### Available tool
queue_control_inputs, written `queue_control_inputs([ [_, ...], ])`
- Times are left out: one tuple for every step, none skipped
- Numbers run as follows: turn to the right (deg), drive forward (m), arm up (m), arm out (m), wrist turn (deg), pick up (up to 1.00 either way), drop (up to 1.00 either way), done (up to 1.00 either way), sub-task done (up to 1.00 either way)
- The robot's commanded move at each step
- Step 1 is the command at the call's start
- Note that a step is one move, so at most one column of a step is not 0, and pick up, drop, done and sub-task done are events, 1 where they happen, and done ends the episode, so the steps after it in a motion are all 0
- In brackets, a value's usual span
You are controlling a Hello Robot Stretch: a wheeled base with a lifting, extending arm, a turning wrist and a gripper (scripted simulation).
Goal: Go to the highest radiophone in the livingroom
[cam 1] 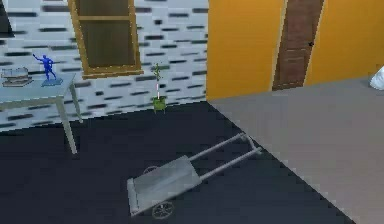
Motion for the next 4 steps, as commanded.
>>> queue_control_inputs([
  [21.0,0.00,0.00,0.00,0.0,0.00,0.00,0.00,0.00],
  [0.0,0.30,0.00,0.00,0.0,0.00,0.00,0.00,0.00],
  [-45.0,0.00,0.00,0.00,0.0,0.00,0.00,0.00,0.00],
  [-24.0,0.00,0.00,0.00,0.0,0.00,0.00,0.00,0.00],
])
